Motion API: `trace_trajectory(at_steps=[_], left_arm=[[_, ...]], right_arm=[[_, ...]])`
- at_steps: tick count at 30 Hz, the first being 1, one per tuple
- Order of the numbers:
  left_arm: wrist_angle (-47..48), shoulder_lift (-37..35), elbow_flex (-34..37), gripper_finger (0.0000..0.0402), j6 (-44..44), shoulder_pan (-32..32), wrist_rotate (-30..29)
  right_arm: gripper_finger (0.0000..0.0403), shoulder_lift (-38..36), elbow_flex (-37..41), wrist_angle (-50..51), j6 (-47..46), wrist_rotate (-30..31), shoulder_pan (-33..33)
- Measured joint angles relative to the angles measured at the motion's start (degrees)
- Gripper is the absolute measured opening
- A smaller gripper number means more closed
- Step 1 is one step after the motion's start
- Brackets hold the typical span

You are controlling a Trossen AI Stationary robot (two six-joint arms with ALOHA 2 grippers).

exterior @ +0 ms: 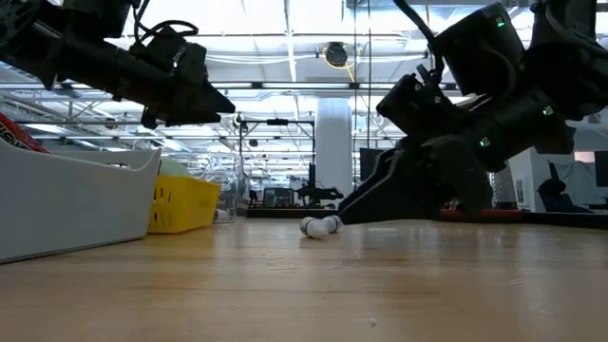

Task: Pick & Place Food Item
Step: Put the green food coloring bottle into the transparent bin, then put the brown food coloring bottle into the transparent bin

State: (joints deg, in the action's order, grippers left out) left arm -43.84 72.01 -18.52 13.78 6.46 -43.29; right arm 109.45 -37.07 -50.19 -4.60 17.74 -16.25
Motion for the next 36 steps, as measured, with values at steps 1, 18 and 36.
trace_trajectory(at_steps=[1, 18, 36], left_arm=[[0.03, 0.00, 0.00, 0.0223, 0.02, 0.02, 0.00], [0.38, 0.00, 0.00, 0.0223, 0.57, 0.00, 3.30], [0.34, 0.00, 0.00, 0.0223, 0.57, 0.02, 3.33]], right_arm=[[0.0214, 0.00, -0.01, -0.15, 0.46, -0.03, 0.13], [0.0211, -4.64, 0.01, 4.37, 8.00, -9.86, 9.71], [0.0210, -2.67, 0.01, 6.54, 21.82, -25.53, 20.45]])
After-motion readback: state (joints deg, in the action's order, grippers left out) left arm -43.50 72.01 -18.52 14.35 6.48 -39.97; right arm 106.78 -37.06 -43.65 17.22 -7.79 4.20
